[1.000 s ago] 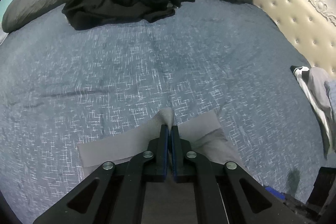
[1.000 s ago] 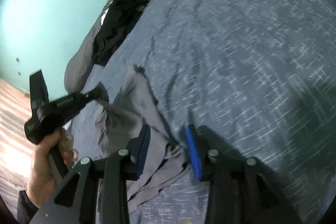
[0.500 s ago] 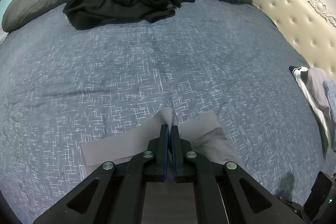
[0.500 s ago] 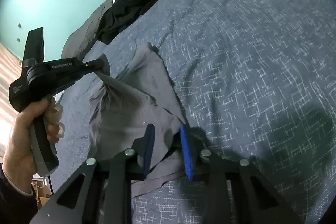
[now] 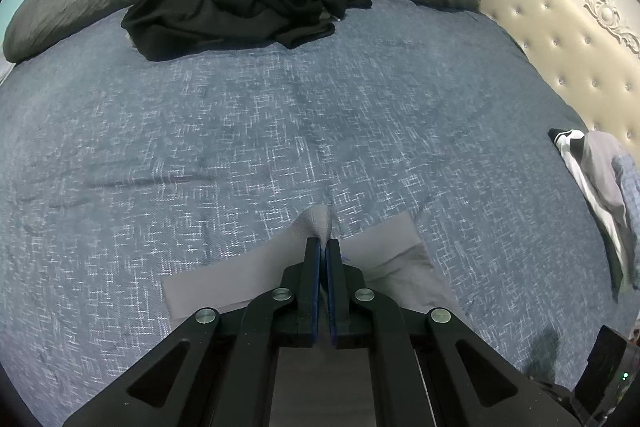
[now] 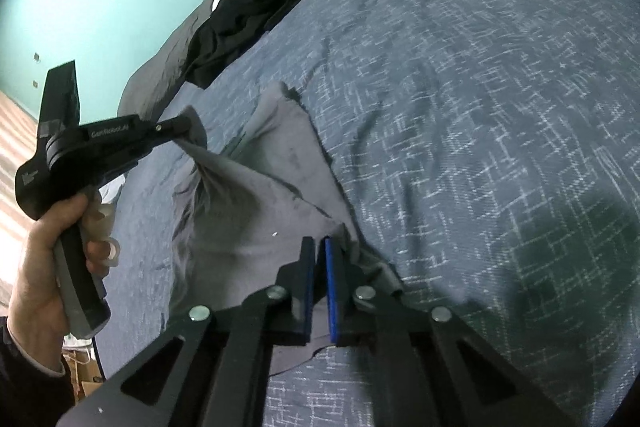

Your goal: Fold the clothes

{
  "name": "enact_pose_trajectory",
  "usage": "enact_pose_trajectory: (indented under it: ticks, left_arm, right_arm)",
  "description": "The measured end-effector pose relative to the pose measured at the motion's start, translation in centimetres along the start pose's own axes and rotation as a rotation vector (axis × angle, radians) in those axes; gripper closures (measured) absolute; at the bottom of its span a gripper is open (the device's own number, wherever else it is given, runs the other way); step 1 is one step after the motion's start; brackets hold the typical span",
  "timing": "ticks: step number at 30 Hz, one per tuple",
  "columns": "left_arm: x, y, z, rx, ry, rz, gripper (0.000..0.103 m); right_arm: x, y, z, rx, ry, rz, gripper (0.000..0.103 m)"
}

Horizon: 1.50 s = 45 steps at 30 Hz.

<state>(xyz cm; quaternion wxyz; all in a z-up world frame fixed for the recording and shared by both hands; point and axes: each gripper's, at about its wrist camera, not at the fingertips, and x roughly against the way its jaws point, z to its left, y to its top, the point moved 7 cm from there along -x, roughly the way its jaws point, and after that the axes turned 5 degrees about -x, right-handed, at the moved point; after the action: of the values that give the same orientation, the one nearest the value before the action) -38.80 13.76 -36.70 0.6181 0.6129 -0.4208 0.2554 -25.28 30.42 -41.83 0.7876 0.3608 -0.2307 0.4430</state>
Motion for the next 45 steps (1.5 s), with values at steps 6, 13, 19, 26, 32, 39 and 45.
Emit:
enact_pose_trajectory:
  ticks: [6, 13, 19, 26, 32, 39, 45]
  left_arm:
    - [0.2, 0.0, 0.0, -0.001, 0.006, -0.001, 0.100]
    - [0.8, 0.3, -0.3, 0.000, 0.011, -0.011, 0.100]
    - [0.8, 0.9, -1.5, -0.011, 0.003, -0.008, 0.100]
    - [-1.3, 1.6, -4.4, -0.025, -0.029, 0.025, 0.100]
    - [-4.6, 1.6, -6.4, -0.039, -0.027, 0.078, 0.100]
    - [-6.5, 1.4, -7.8, -0.048, -0.027, 0.093, 0.100]
    - [-6.8, 1.5, -7.1, -0.008, -0.064, 0.099, 0.092]
  right_arm:
    - [0.9, 0.0, 0.4, -0.006, 0.034, -0.013, 0.102]
    - [2.7, -0.1, 1.3, 0.004, 0.079, -0.041, 0.102]
    - [5.1, -0.7, 1.8, 0.007, 0.112, -0.062, 0.102]
    - [6.8, -0.4, 0.6, -0.009, 0.106, -0.087, 0.102]
    - [5.5, -0.9, -0.9, -0.043, 0.084, -0.055, 0.102]
    - [5.6, -1.0, -2.0, -0.061, 0.067, -0.047, 0.102]
    - [4.9, -1.4, -3.1, -0.089, 0.048, -0.024, 0.102]
